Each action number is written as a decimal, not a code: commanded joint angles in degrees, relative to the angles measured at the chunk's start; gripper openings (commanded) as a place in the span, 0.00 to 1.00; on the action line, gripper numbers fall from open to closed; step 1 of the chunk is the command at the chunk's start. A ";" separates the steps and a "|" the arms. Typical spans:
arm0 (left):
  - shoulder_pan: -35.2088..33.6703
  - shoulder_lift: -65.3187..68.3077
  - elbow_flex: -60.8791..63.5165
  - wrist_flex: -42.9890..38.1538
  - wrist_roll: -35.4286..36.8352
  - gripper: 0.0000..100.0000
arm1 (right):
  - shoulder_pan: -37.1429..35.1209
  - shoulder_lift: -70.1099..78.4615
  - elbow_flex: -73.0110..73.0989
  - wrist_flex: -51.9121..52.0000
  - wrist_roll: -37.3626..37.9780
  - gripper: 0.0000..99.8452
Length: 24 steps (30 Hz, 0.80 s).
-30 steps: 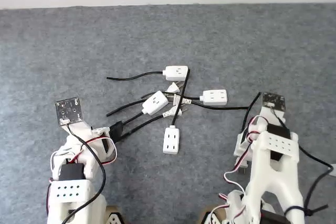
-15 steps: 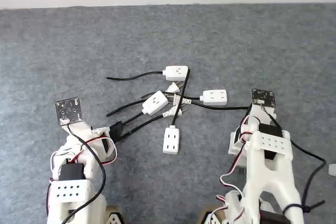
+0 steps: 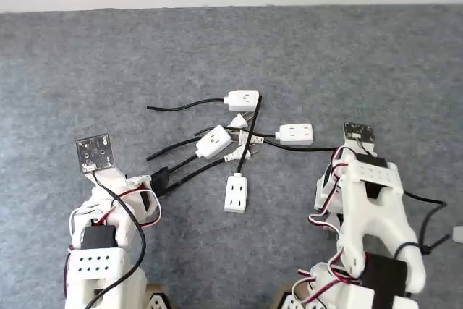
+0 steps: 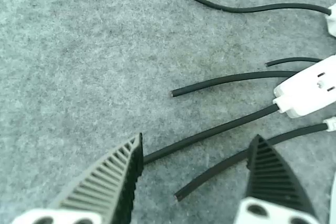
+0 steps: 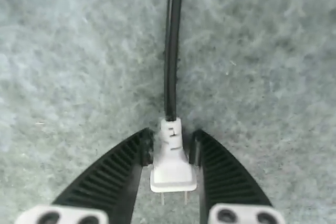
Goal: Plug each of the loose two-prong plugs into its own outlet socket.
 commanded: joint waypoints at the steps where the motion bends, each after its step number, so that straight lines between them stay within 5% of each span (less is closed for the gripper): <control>1: -0.09 -0.88 -0.22 -1.49 0.62 0.30 | -0.66 -0.57 -2.99 0.22 -0.44 0.12; 24: -0.09 -0.88 -0.22 -1.49 0.53 0.30 | -0.75 -1.63 -3.96 0.48 1.93 0.12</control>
